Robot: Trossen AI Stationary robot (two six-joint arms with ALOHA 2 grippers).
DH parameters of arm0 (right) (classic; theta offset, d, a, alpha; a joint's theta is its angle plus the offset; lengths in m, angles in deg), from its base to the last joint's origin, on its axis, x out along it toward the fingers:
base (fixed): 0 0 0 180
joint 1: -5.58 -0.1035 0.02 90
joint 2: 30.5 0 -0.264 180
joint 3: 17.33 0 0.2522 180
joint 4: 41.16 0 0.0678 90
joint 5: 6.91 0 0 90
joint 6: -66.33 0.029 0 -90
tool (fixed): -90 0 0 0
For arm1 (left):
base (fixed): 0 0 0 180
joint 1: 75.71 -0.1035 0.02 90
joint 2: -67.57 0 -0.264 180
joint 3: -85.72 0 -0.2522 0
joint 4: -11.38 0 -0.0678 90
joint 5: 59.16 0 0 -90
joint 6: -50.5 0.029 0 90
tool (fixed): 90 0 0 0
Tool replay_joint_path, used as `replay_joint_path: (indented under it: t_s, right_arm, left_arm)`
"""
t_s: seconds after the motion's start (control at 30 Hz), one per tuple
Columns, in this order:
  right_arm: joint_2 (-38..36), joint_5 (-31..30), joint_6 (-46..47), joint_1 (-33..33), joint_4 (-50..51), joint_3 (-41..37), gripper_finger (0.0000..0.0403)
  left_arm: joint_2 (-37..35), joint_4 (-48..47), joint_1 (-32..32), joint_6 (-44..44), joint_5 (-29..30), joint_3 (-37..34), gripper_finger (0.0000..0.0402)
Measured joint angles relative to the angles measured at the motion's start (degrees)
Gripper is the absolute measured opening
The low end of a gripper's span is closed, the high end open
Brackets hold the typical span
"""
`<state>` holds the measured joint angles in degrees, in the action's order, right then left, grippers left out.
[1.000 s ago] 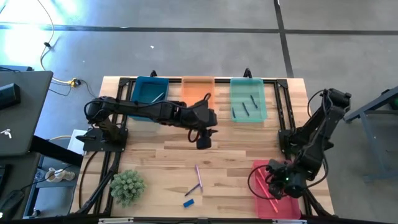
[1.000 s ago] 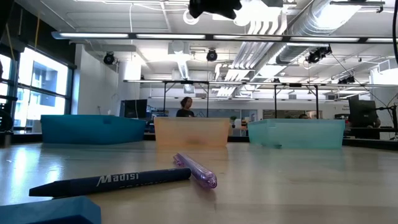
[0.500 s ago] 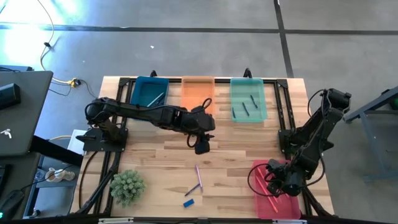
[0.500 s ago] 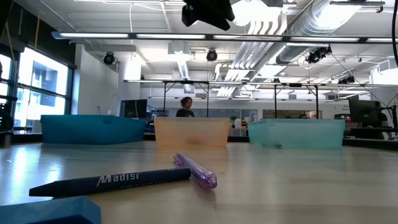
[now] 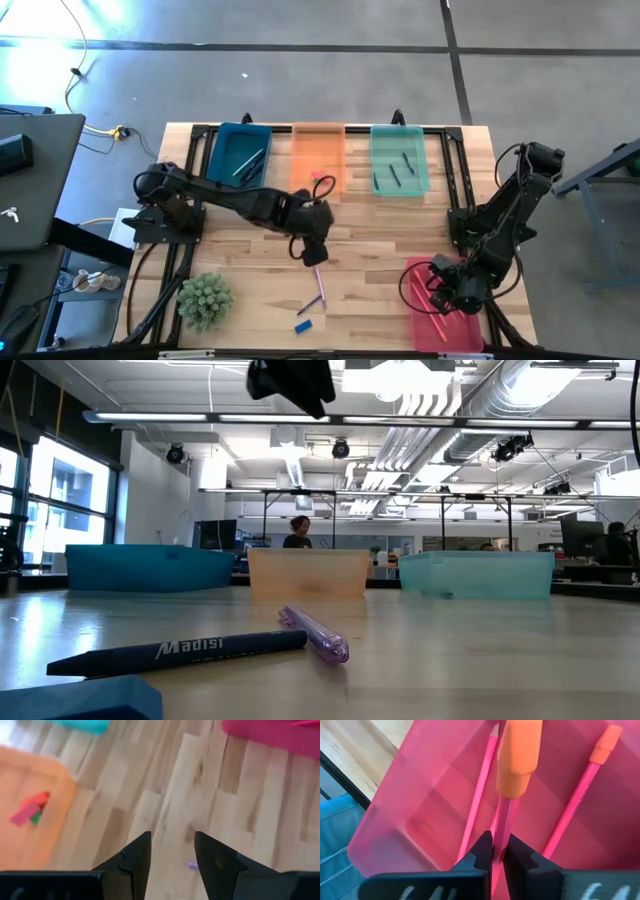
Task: Sort crayons/erasers/pens/pencils in bins
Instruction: Put the pink colored pencil into the pink bin
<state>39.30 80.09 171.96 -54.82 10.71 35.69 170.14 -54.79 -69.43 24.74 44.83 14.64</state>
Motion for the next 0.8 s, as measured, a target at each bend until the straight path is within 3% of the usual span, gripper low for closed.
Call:
replay_joint_path:
  t_s: [0.57,0.8]
  right_arm:
    - [0.02,0.26,2.23,0.0,-0.29,0.0,0.0014]
    - [0.02,0.24,2.59,0.02,-1.13,0.0,0.0091]
  left_arm:
    - [2.1,-3.22,9.47,-13.18,0.13,0.04,0.014]
    - [2.78,-4.42,13.24,-16.14,-2.9,-0.04,0.014]
